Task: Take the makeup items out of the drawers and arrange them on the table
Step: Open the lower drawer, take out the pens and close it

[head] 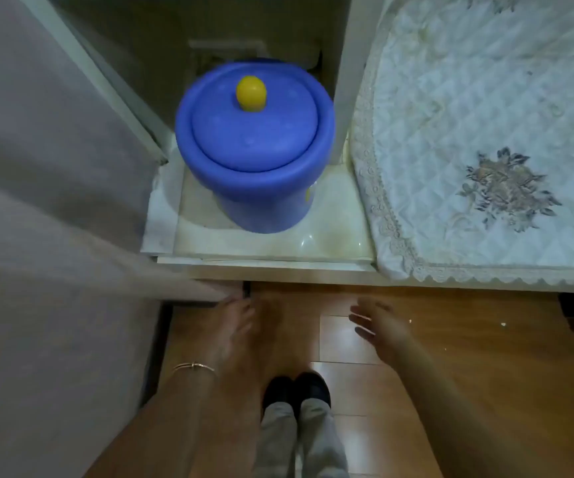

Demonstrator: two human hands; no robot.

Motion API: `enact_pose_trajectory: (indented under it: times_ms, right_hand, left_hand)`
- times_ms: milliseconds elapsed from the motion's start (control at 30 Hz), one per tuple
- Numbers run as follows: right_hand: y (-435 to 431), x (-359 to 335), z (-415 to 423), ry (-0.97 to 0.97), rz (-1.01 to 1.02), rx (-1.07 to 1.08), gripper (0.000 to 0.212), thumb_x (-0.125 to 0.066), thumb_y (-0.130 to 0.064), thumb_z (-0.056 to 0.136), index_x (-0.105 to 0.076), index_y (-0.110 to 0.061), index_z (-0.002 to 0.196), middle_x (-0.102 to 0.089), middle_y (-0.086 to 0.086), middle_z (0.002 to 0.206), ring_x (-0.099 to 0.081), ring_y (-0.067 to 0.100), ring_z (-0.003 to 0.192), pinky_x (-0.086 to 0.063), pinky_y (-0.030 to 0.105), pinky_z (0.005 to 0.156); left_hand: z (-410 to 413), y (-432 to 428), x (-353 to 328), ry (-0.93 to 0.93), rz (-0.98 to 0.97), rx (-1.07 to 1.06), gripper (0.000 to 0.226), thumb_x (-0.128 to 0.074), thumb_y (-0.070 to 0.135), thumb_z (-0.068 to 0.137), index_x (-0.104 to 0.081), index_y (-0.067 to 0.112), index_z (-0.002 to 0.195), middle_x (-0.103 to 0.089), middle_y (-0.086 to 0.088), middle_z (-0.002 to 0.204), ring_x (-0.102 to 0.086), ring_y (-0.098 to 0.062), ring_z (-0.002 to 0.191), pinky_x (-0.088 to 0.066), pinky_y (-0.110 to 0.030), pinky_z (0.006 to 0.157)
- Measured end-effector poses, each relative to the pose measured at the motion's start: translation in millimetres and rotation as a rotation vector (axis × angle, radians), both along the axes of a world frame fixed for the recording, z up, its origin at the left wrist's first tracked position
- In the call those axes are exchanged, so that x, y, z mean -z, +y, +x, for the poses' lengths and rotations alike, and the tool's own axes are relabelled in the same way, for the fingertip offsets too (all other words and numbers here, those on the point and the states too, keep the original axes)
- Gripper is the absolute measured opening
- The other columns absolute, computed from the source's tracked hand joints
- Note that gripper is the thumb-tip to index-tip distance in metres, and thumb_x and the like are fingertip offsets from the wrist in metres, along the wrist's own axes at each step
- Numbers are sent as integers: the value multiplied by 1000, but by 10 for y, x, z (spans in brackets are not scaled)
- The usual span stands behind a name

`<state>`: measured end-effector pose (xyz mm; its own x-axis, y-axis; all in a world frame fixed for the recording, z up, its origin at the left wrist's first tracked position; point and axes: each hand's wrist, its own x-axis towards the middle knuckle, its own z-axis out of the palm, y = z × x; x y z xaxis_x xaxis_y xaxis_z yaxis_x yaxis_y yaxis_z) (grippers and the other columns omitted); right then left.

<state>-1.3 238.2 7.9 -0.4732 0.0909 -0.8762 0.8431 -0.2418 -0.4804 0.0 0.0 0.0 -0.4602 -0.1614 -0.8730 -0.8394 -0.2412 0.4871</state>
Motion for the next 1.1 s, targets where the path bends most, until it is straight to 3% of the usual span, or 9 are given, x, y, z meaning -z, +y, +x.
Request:
enact_pose_trajectory:
  times_ms: [133,233,433,533,633,767,900,1000,1100]
  right_hand:
    - [-81,199,-230,-9,-141,268,11,-50,-8,91,-57,-11,99,-59,3,93,-57,19,96,-43,33,93]
    - [-113,218,-238,-8,-194,295,19,-45,-3,90,-54,-13,76,-57,2,83,-57,15,83,-46,30,85]
    - [-73,233,21,-15,-144,251,14,-43,-4,93,-52,-15,95,-61,4,104,-51,21,112,-39,36,95]
    - [-93,87,305,-26,-84,156,22,-39,-11,96,-51,-10,115,-54,8,122,-50,27,117,-38,41,103]
    - [-132,-234,597,-8,223,-134,35,-44,-11,93,-45,-7,128,-55,12,118,-54,28,109,-41,43,102]
    - [-165,-821,845,393,659,-386,17,-54,-11,89,-61,-12,104,-63,-6,86,-61,13,85,-50,36,82]
    - [-179,-1055,615,669,899,-548,25,-52,-14,89,-58,-12,114,-59,-7,104,-54,14,103,-44,32,90]
    - [-188,-914,422,622,1001,-788,24,-50,-18,90,-61,-7,108,-64,10,109,-53,28,107,-42,36,88]
    - [-167,-866,453,575,1019,-841,24,-48,-22,91,-64,-8,101,-67,12,100,-53,29,100,-44,37,81]
  left_hand:
    - [-311,-69,197,73,116,-209,34,-32,0,96,-43,-2,128,-37,-19,146,-37,-30,134,-37,-33,101]
    - [-290,-108,231,89,233,-368,41,-32,-4,93,-38,1,134,-42,-16,142,-43,-26,131,-42,-32,97]
    - [-22,-244,195,22,275,-343,49,-37,-6,91,-34,7,138,-50,-11,135,-53,-23,118,-42,-33,91]
    - [275,-243,28,9,145,-113,33,-44,3,92,-49,8,124,-58,-5,122,-58,-18,104,-44,-26,85]
    - [614,-245,-322,132,-136,126,24,-53,8,90,-58,7,113,-63,3,96,-58,-21,106,-47,-13,67]
    - [831,-401,-854,528,-538,396,22,-54,14,90,-59,35,97,-64,12,102,-58,-8,102,-45,-25,91]
    - [596,-478,-991,773,-978,850,32,-50,16,91,-57,8,120,-59,-10,125,-50,-20,118,-35,-30,100]
    - [510,-491,-917,631,-979,1059,43,-34,32,94,-51,10,127,-55,-10,132,-45,-25,125,-31,-34,107]
    - [553,-499,-866,624,-914,1016,37,-39,28,96,-50,11,128,-53,-9,133,-42,-24,126,-28,-36,111]
